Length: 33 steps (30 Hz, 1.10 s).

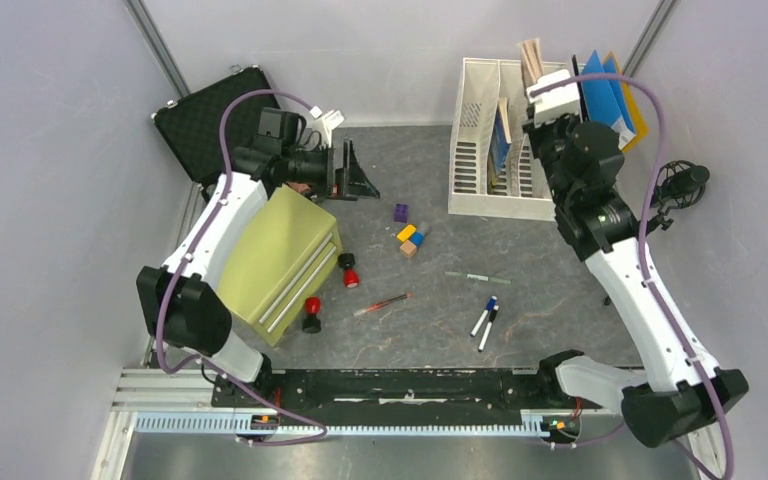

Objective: Organize the desk
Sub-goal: Place the book in the storage box.

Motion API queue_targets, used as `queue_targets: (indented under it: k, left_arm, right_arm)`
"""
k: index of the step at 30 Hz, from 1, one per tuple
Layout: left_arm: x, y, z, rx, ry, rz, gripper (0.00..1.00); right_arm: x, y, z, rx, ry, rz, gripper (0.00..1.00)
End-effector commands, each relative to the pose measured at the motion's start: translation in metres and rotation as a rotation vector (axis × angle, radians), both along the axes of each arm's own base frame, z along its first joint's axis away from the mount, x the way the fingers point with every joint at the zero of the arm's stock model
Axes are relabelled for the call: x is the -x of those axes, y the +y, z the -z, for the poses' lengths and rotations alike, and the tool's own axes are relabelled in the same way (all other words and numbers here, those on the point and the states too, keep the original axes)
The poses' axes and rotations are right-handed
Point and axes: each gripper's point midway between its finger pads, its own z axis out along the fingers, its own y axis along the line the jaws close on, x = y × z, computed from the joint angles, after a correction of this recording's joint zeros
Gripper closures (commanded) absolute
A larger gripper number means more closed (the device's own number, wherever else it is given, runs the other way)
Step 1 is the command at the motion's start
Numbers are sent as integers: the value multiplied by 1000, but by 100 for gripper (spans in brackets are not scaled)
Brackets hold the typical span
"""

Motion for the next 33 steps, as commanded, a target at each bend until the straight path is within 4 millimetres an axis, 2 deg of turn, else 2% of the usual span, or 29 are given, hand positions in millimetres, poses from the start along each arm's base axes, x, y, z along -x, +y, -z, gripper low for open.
queue_targets:
  k: [1,6,11,18,19,33]
  left_arm:
    - [-7,10,3,-62,-151,-25,0]
    - [-3,11,5,-60,-175,-28,0]
    - [-1,11,6,-56,-171,-24,0]
    - [-2,10,9,-51,-153,-23,0]
    - [-2,9,9,-50,-152,-22,0]
    - [-1,9,8,-45,-145,-26,0]
  right_arm:
    - [-24,-23,-38,-169,-94,57,100]
    - [-64,-42,-16,-239,-32,75,100]
    - [-88,-40,7,-260,17,48,100]
    - [-98,-34,24,-277,46,28,100]
    - [-100,-35,19,-282,23,30,100]
    - [-129,-35,53,-331,63,69,100]
